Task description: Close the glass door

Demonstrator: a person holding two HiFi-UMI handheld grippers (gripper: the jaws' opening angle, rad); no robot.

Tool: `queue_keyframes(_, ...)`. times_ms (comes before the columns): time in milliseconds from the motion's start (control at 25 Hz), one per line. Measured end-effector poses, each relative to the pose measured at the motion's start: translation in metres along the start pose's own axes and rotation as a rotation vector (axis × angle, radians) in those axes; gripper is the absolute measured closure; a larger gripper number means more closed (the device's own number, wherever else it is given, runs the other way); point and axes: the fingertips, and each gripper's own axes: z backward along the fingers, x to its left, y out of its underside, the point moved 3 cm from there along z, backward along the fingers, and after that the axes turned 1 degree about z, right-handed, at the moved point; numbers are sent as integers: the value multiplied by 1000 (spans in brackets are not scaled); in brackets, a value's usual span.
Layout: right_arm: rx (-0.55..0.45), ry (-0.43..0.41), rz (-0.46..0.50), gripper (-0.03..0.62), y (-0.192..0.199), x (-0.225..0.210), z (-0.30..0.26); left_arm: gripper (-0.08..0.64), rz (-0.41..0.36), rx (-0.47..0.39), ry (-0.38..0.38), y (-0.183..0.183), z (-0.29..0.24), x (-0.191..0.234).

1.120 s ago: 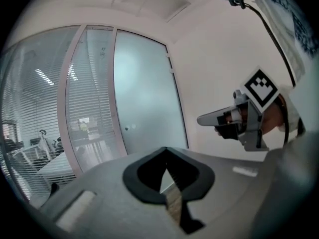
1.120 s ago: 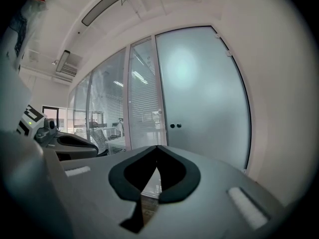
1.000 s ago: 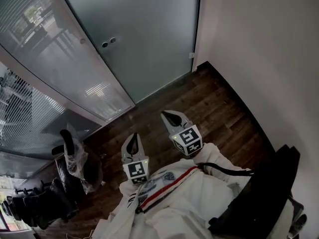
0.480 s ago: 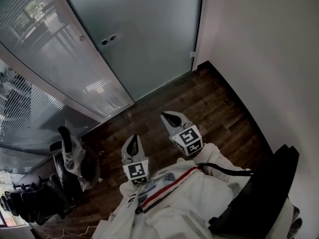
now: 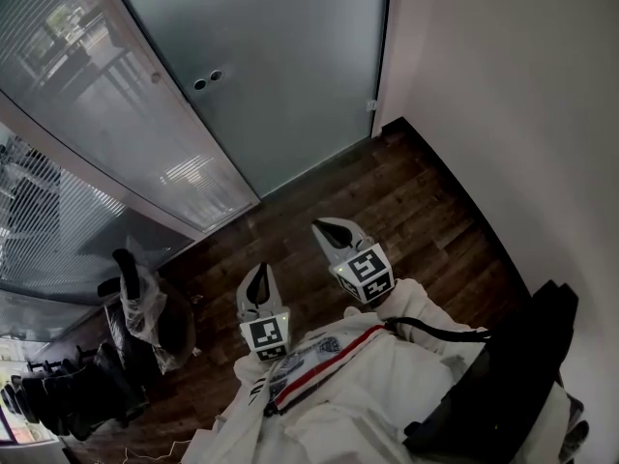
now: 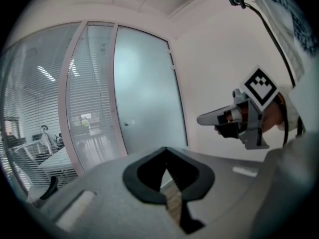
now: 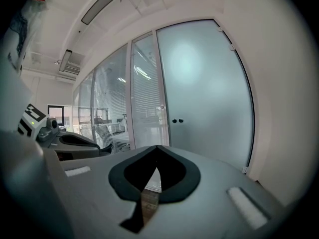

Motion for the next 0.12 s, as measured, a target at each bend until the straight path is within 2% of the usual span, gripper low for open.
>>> queue_keyframes(120,-1,-2,10,586,-1,-1,1,558,-1,-3,5,-1,-2,-1)
